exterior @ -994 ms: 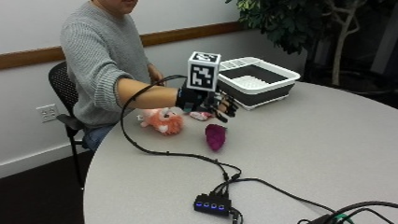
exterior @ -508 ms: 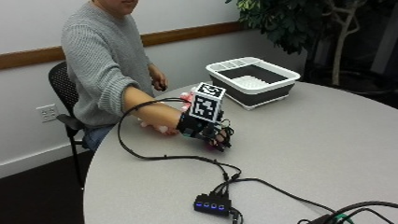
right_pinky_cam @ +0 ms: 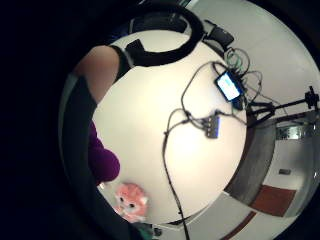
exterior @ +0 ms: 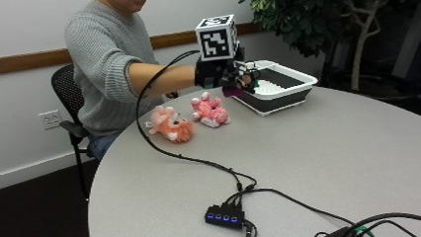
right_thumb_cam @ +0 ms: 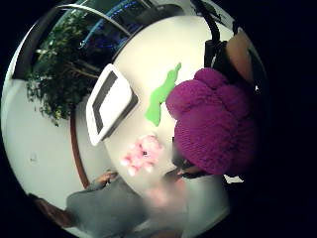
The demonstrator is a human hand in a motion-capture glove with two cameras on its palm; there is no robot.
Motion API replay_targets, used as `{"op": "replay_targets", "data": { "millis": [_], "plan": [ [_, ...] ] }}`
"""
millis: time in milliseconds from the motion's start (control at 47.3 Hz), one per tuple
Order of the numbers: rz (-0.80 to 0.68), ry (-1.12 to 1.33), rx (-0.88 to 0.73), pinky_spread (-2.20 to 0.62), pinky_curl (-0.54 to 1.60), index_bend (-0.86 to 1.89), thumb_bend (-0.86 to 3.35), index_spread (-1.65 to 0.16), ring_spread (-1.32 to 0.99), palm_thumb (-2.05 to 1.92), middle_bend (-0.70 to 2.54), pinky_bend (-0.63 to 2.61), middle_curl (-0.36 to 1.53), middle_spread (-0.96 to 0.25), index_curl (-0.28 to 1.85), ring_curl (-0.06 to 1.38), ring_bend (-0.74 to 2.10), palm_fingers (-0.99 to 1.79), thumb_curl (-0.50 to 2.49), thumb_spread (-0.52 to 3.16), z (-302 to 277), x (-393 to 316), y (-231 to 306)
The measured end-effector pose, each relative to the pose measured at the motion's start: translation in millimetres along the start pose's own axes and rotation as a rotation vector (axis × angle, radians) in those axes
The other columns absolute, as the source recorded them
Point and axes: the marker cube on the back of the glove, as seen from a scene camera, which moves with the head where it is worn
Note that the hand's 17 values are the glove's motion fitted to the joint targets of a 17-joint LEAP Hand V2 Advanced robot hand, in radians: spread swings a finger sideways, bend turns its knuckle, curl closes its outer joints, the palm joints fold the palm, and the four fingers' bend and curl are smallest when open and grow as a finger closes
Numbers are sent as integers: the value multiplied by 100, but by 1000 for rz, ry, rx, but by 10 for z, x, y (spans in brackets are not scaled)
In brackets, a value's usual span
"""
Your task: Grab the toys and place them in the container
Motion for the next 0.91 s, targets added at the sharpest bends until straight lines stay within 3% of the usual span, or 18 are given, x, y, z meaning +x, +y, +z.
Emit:
{"op": "replay_targets", "data": {
  "millis": [148, 338, 465, 698, 804, 909],
  "plan": [
    [-82, -34, 2, -7, 25, 27, 2, -38, -55, 41, 94, 33, 60, -30, 45, 36, 82, 67, 41, 129, -101, -608, -265],
    [-330, -81, -38, -8, 27, 28, -1, -38, -56, 42, 96, 34, 62, -30, 49, 38, 83, 64, 42, 128, 287, -2559, -708],
    [-423, -92, -71, -8, 29, 28, -2, -38, -56, 38, 96, 37, 63, -30, 51, 39, 81, 59, 41, 129, 583, -3429, -817],
    [-396, -98, -193, -8, 31, 26, -3, -38, -56, 33, 92, 42, 63, -30, 54, 40, 80, 50, 38, 130, 1037, -3588, -805],
    [-393, -97, -281, -4, 41, 15, -7, -37, -46, 18, 50, 71, 51, -29, 55, 40, 69, -7, 34, 125, 1199, -3485, -661],
    [-387, -101, -269, -2, 41, 12, -5, -37, -38, 8, 27, 81, 43, -26, 48, 35, 61, -15, 32, 121, 1175, -3341, -550]
  ]
}}
